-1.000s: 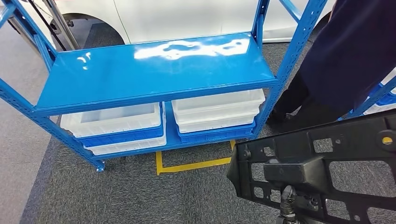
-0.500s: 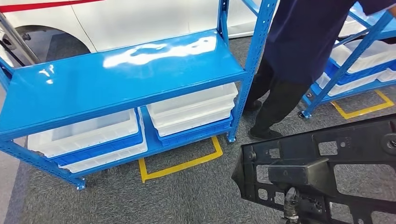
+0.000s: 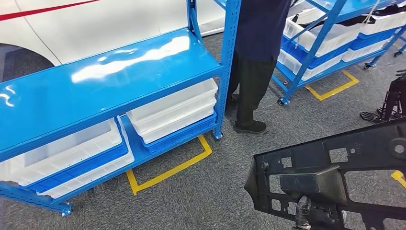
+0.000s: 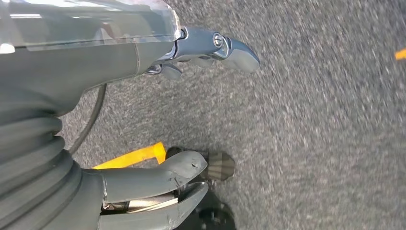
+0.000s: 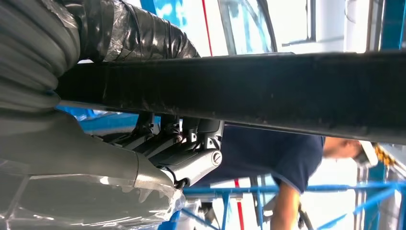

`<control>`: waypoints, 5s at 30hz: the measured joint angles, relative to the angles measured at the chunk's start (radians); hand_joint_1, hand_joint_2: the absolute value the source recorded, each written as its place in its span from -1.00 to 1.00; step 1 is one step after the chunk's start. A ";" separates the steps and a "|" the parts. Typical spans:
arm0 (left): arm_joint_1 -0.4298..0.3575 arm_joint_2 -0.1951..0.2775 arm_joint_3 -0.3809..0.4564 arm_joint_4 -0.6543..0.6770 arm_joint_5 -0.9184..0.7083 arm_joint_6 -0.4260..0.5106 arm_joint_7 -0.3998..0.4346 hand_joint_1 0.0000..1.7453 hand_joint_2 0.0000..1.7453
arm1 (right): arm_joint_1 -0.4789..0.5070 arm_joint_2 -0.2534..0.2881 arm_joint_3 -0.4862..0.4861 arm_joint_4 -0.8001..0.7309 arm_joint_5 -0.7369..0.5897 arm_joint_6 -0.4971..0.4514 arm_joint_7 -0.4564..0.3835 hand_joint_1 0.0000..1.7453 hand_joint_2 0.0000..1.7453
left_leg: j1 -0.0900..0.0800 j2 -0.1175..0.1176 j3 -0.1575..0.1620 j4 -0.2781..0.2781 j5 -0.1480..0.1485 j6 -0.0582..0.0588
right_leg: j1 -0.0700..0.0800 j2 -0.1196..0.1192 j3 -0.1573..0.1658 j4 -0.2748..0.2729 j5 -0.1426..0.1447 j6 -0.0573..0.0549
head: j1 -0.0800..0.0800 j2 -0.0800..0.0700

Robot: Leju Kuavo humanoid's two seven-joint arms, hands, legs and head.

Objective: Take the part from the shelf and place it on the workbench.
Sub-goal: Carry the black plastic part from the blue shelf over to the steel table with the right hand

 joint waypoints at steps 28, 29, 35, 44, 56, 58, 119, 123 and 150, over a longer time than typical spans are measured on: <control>-0.001 -0.002 0.006 0.000 -0.014 0.015 0.003 -1.00 1.00 | 0.014 0.022 -0.028 -0.001 -0.018 0.019 0.000 1.00 1.00 | 0.016 -0.038 -0.003 0.012 -0.012 0.005 | -0.008 0.009 -0.030 0.061 -0.007 0.016 | 0.003 0.000; -0.001 -0.002 0.006 0.000 -0.015 0.015 0.003 -1.00 1.00 | 0.014 0.022 -0.028 -0.001 -0.019 0.020 0.000 1.00 1.00 | 0.014 -0.029 -0.001 0.012 -0.014 0.001 | -0.002 -0.010 -0.013 0.025 -0.001 0.009 | 0.002 0.000; -0.005 -0.003 0.006 0.000 -0.018 0.015 0.003 -1.00 1.00 | 0.016 0.029 -0.031 -0.002 -0.020 0.027 0.000 1.00 1.00 | 0.015 -0.070 -0.020 0.080 -0.076 -0.024 | -0.008 0.039 -0.008 -0.012 0.013 -0.020 | 0.001 0.000; 0.000 -0.002 0.010 0.000 -0.021 0.012 0.003 -1.00 1.00 | 0.015 0.039 -0.035 -0.002 -0.015 0.043 0.000 1.00 1.00 | 0.019 -0.177 -0.025 0.042 -0.008 -0.016 | -0.006 0.155 -0.015 0.009 0.013 -0.016 | 0.001 0.000; -0.002 -0.002 0.013 0.000 -0.028 0.008 0.000 -1.00 1.00 | 0.021 0.044 -0.068 -0.005 -0.012 0.060 0.000 1.00 1.00 | 0.017 -0.060 -0.011 0.000 0.006 0.016 | -0.023 0.067 -0.122 0.226 -0.068 0.036 | 0.003 0.000; -0.003 -0.002 0.013 0.000 -0.029 0.008 0.000 -1.00 1.00 | 0.021 0.045 -0.071 -0.005 -0.011 0.061 0.000 1.00 1.00 | 0.014 -0.041 -0.004 0.001 -0.001 0.009 | -0.018 0.026 -0.045 0.086 -0.011 0.031 | 0.004 0.000; 0.001 -0.001 0.027 -0.001 -0.038 -0.019 0.006 -1.00 1.00 | 0.049 0.094 -0.125 0.006 0.034 0.113 0.000 1.00 1.00 | 0.020 -0.034 -0.016 0.019 -0.009 0.014 | -0.011 0.031 -0.048 0.093 -0.016 0.029 | 0.007 0.000; -0.004 -0.003 0.028 -0.001 -0.039 -0.019 0.006 -1.00 1.00 | 0.049 0.094 -0.126 0.006 0.035 0.113 0.000 1.00 1.00 | 0.016 0.004 -0.003 0.017 -0.020 -0.004 | 0.008 0.007 -0.007 -0.002 0.003 0.010 | 0.006 0.000; 0.001 -0.001 0.039 -0.001 -0.042 -0.030 0.006 -1.00 1.00 | 0.045 0.102 -0.128 0.015 0.054 0.114 0.000 1.00 1.00 | 0.024 -0.040 -0.019 0.030 -0.016 0.009 | -0.011 0.024 -0.045 0.065 0.002 0.031 | 0.009 0.000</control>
